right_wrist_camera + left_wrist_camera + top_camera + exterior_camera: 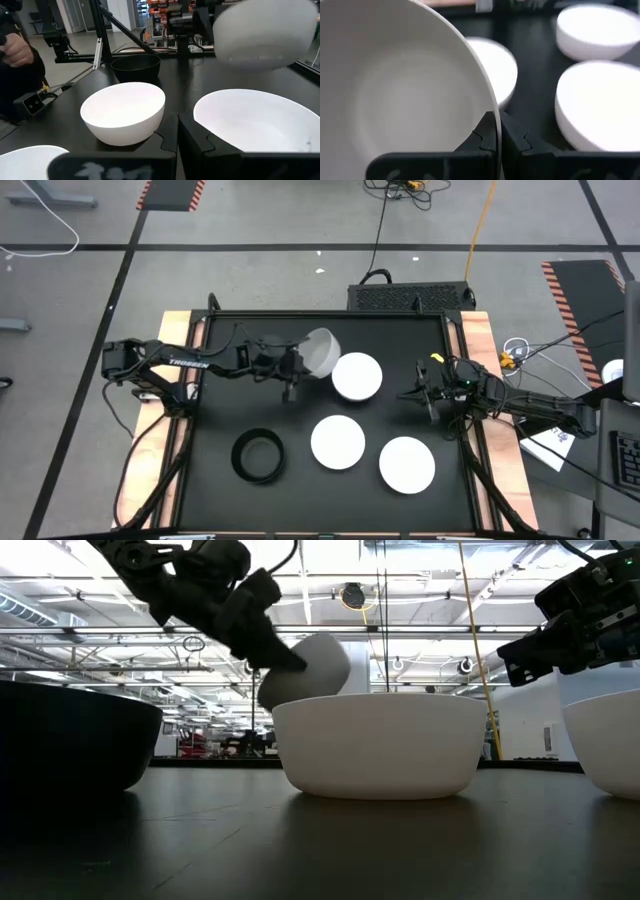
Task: Nest bowls inside each other
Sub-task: Stack the gray bowl on top of the top white bowl
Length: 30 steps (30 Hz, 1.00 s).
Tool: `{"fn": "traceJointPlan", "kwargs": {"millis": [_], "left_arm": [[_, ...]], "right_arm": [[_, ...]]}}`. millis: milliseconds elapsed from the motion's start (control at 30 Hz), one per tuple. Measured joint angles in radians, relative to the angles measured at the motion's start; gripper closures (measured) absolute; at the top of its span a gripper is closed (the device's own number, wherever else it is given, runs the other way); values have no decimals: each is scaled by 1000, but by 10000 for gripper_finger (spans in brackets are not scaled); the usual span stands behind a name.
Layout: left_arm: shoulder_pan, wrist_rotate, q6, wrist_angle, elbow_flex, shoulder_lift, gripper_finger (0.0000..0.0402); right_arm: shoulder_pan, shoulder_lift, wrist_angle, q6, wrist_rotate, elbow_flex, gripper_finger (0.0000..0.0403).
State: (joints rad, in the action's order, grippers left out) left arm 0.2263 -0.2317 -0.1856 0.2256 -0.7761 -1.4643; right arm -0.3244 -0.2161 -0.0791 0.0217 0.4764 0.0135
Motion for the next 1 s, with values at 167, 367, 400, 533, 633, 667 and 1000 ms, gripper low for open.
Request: {"fn": "traceJointPlan", "kwargs": {"millis": [167,367,400,533,633,667,1000], "left_arm": [[-3,-32,3,124,0,0,401],[-32,-32,-52,145,-1,81,401],[-39,-33,-55,135,-1,106,401],[-77,-17,-110,64,-2,221,401],[-105,15,-129,12,-2,293,401],[-113,27,-133,-2,-2,313,401],[-144,150,-129,-74,-2,415,401]], "right_arm": [[0,-1,0,-2,0,0,403],[0,-1,-3,-1,1,0,403],[0,-1,-4,-1,1,0,403],[0,-1,-7,3,1,0,403],[5,-1,-7,4,1,0,403],[11,-1,-7,4,1,0,403],[61,0,-18,4,0,0,403]]}}
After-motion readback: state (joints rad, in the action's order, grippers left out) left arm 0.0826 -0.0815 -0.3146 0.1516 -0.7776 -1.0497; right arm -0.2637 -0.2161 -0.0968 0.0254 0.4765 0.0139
